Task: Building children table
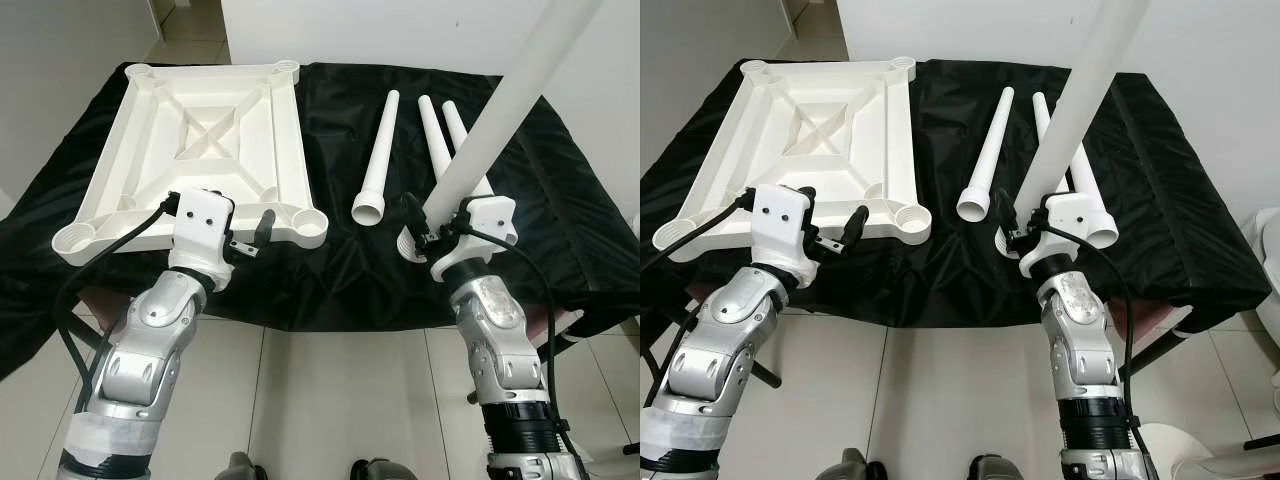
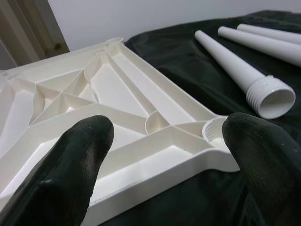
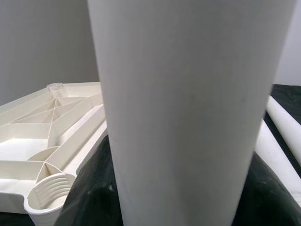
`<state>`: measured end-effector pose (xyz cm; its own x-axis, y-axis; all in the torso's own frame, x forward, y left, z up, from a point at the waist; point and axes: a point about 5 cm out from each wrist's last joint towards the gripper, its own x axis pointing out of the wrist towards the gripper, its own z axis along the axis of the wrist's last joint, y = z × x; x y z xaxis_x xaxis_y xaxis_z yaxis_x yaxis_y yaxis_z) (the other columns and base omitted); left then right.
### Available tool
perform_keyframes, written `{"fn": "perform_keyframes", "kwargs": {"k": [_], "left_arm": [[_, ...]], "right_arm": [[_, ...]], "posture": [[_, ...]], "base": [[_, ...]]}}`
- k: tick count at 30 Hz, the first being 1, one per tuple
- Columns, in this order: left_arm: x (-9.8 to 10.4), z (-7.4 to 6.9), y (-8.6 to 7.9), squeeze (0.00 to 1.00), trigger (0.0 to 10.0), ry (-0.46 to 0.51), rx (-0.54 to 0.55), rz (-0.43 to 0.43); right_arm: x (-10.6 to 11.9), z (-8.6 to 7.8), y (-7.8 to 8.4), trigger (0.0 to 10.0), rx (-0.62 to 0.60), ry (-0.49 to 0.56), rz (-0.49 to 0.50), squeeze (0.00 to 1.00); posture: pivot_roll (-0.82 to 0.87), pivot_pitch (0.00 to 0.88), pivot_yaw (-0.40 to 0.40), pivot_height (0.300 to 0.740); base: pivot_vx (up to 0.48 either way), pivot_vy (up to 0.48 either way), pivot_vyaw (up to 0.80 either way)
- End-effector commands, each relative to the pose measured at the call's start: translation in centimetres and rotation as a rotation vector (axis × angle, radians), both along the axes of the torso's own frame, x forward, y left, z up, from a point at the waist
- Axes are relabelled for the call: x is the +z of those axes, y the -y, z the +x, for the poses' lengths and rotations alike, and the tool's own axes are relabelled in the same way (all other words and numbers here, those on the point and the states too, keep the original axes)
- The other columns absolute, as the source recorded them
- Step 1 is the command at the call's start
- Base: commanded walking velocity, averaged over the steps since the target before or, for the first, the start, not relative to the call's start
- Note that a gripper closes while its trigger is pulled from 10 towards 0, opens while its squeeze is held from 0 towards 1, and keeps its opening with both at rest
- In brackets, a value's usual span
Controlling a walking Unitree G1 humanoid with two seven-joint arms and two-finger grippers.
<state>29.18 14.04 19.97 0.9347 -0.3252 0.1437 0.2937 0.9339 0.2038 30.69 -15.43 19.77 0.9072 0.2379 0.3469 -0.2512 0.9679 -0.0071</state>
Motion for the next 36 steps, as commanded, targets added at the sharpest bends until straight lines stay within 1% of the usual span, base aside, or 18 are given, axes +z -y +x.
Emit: {"fn": "perform_keyframes", "kwargs": {"k": [1, 10, 12, 13, 14, 16, 19, 22, 25, 29, 33, 35, 36], "left_arm": [[-0.8, 0.0, 0.2, 0.00, 10.0, -0.049, -0.066, 0.033], [-0.5, -0.2, 0.1, 0.00, 10.0, -0.006, -0.044, 0.011], [-0.9, -0.5, 0.3, 0.00, 10.0, -0.020, -0.079, 0.047], [-1.1, -0.7, 0.5, 0.00, 10.0, -0.050, -0.114, 0.038], [-1.1, -0.7, 0.5, 0.00, 10.0, -0.050, -0.114, 0.038], [-1.2, -0.9, 0.7, 0.00, 10.0, -0.079, -0.154, 0.025], [-1.2, -1.0, 0.8, 0.00, 10.0, -0.079, -0.169, 0.033], [-1.2, -1.0, 0.7, 0.00, 10.0, -0.081, -0.165, 0.029], [-1.1, -0.9, 0.7, 0.00, 10.0, -0.083, -0.159, 0.003], [-1.1, -0.9, 0.5, 0.00, 10.0, -0.085, -0.152, -0.010], [-1.0, -0.5, 0.0, 0.00, 10.0, -0.092, -0.099, -0.052], [-1.0, -0.5, 0.0, 0.00, 10.0, -0.092, -0.099, -0.052], [-0.9, -0.5, -0.1, 0.00, 10.0, -0.091, -0.085, -0.065]], "right_arm": [[0.2, 0.0, 0.0, 10.0, 0.002, 0.011, -0.010, 0.00], [0.4, 0.0, 0.3, 10.0, -0.011, 0.021, -0.011, 0.00], [0.2, -0.1, 0.4, 10.0, -0.017, 0.014, -0.011, 0.00], [0.1, -0.2, 0.4, 10.0, -0.014, 0.011, -0.014, 0.00], [0.1, -0.2, 0.4, 10.0, -0.014, 0.011, -0.014, 0.00], [0.1, -0.3, 0.4, 10.0, -0.010, 0.009, -0.020, 0.00], [0.1, -0.3, 0.7, 10.0, -0.022, 0.010, -0.020, 0.00], [0.1, -0.4, 0.8, 10.0, -0.026, 0.011, -0.019, 0.00], [0.1, -0.4, 0.8, 10.0, -0.029, 0.010, -0.018, 0.00], [0.0, -0.4, 0.8, 10.0, -0.030, 0.009, -0.014, 0.00], [0.0, -0.5, 0.6, 10.0, -0.024, 0.005, -0.014, 0.00], [0.0, -0.5, 0.6, 10.0, -0.024, 0.005, -0.014, 0.00], [0.0, -0.4, 0.5, 10.0, -0.014, 0.005, -0.018, 0.00]], "posture": [[-0.10, 0.087, 0.008, 0.740], [-0.10, 0.096, 0.013, 0.740], [-0.10, 0.100, 0.012, 0.740], [-0.10, 0.104, 0.013, 0.740], [-0.10, 0.104, 0.013, 0.740], [-0.11, 0.108, 0.014, 0.740], [-0.10, 0.110, 0.023, 0.740], [-0.10, 0.113, 0.025, 0.740], [-0.10, 0.112, 0.026, 0.740], [-0.10, 0.112, 0.026, 0.740], [-0.10, 0.110, 0.015, 0.740], [-0.10, 0.110, 0.015, 0.740], [-0.10, 0.106, 0.012, 0.740]], "base": [[0.000, 0.000, 0.00], [0.000, 0.000, 0.00], [0.000, 0.000, 0.00], [0.000, 0.000, 0.00], [0.000, 0.000, 0.00], [0.000, 0.000, 0.00], [0.000, 0.000, 0.00], [0.000, 0.000, 0.00], [0.000, 0.000, 0.00], [0.000, 0.000, 0.00], [0.000, 0.000, 0.00], [0.000, 0.000, 0.00], [0.000, 0.000, 0.00]]}}
